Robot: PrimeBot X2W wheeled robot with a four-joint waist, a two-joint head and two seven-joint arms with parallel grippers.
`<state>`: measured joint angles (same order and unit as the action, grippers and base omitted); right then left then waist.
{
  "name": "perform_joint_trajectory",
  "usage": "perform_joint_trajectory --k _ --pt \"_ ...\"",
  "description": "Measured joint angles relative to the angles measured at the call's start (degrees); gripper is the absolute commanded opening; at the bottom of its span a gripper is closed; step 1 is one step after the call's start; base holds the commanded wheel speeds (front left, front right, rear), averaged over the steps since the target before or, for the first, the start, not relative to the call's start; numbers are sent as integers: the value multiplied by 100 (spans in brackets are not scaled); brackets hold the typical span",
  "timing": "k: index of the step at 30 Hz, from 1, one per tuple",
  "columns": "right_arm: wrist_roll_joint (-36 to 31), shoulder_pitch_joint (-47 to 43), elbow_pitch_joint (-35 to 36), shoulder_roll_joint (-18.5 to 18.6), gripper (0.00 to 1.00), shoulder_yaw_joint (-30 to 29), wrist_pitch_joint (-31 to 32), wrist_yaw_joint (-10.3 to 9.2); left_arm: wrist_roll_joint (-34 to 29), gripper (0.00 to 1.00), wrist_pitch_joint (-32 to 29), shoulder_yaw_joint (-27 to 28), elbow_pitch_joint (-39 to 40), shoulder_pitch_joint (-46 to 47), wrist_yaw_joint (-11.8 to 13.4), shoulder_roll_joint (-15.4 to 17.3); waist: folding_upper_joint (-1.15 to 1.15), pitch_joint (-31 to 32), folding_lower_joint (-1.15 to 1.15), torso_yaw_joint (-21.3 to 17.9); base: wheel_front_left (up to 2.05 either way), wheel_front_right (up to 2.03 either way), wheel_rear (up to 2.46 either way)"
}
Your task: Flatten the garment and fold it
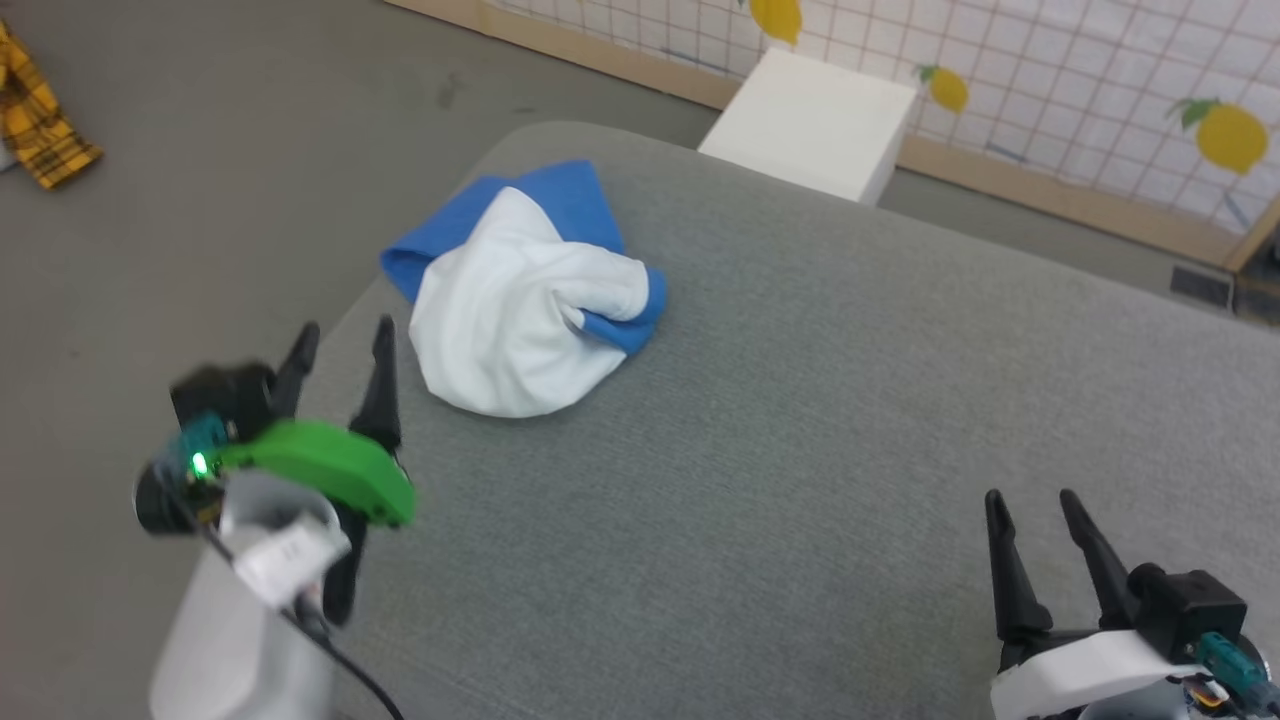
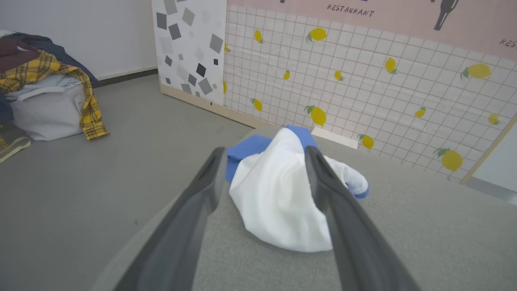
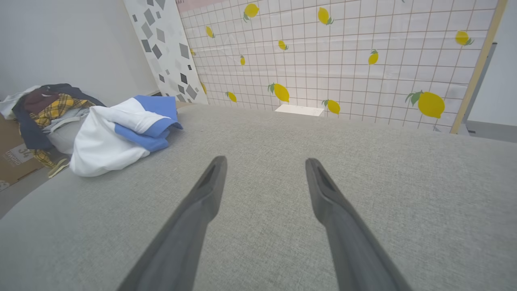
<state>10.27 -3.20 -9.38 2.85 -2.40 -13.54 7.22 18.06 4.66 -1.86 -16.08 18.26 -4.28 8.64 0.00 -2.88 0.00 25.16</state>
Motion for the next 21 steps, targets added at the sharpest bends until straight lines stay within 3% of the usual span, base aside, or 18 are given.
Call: perform_joint_trajectory --k 8,13,17,21 --pt "-188 194 205 0 100 -116 127 0 700 100 -1301 130 -1034 1366 -176 435 0 -383 0 -491 0 0 0" --pt "-292 273 335 0 100 -218 186 0 1282 100 -2748 212 -1611 1848 -207 587 0 -649 0 -888 0 0 0" --pt "-319 311 403 2 100 -291 196 0 1429 100 -3656 220 -1768 1997 -38 675 0 -893 1 -1143 0 0 0" --pt "-319 321 430 2 100 -303 201 0 1484 100 -4062 127 -1763 2033 119 722 0 -1141 0 -1337 0 0 0"
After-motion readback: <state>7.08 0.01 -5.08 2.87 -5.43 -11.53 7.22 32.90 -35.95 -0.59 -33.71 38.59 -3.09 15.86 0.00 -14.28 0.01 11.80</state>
